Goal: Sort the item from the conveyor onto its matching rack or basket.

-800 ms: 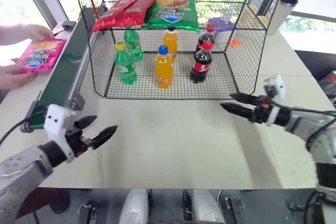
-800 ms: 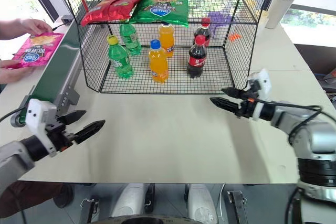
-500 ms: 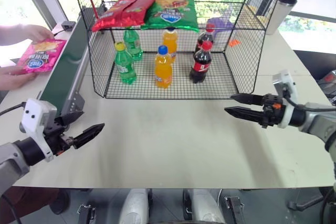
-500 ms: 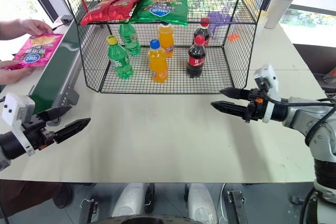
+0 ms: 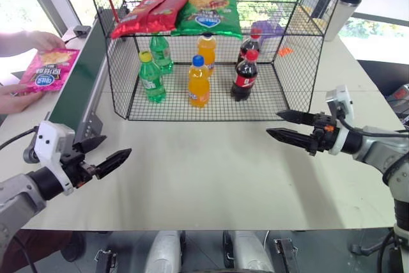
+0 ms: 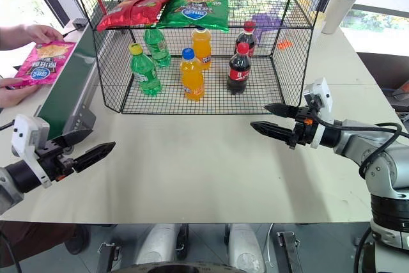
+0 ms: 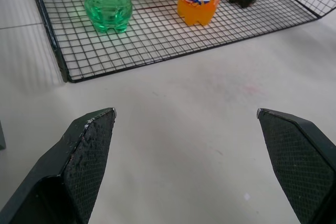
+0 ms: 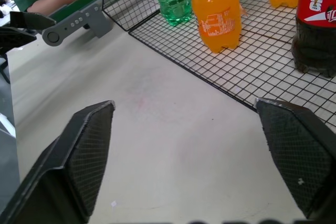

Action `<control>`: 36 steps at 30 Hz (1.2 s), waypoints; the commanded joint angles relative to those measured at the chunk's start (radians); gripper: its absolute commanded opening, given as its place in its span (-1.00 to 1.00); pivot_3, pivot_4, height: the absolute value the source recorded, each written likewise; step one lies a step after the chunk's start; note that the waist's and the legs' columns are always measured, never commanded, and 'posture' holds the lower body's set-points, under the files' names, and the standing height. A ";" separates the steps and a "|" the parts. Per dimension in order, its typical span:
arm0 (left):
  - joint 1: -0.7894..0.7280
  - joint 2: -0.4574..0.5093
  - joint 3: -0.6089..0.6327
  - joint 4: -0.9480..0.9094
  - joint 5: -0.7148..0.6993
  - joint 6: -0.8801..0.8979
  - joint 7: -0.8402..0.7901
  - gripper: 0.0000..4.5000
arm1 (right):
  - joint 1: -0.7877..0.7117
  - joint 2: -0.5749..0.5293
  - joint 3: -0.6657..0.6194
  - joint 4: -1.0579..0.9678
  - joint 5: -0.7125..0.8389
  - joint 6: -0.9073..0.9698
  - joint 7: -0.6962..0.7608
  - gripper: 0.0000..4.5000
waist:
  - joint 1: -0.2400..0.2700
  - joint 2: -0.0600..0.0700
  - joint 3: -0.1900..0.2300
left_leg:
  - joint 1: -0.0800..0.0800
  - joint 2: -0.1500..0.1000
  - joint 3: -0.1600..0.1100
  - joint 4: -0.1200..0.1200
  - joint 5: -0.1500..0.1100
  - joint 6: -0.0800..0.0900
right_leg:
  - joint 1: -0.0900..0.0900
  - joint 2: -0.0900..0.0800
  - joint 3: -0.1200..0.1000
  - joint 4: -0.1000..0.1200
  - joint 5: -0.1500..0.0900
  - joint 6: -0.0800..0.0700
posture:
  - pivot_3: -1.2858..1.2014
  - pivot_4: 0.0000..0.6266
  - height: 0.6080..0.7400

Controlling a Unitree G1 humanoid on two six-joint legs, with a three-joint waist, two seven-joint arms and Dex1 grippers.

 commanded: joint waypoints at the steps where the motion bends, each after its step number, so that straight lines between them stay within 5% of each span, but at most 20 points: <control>1: -0.012 -0.008 0.006 -0.011 -0.011 -0.014 0.001 1.00 | -0.020 -0.014 -0.003 0.001 -0.021 -0.034 -0.001 1.00 | 0.000 0.000 0.000 | 0.000 0.000 0.000 0.000 0.000 0.000 | 0.000 0.000 0.000 0.000 0.000 0.000 | 0.03 -0.52 1.00; 36: -0.037 -0.005 -0.036 -0.044 0.047 -0.018 0.035 1.00 | -0.056 0.012 0.097 0.038 -0.117 -0.071 -0.035 1.00 | -0.001 0.000 0.000 | 0.000 0.000 0.001 0.001 0.000 0.000 | 0.000 0.001 0.000 0.001 0.000 0.001 | 0.03 -0.52 1.00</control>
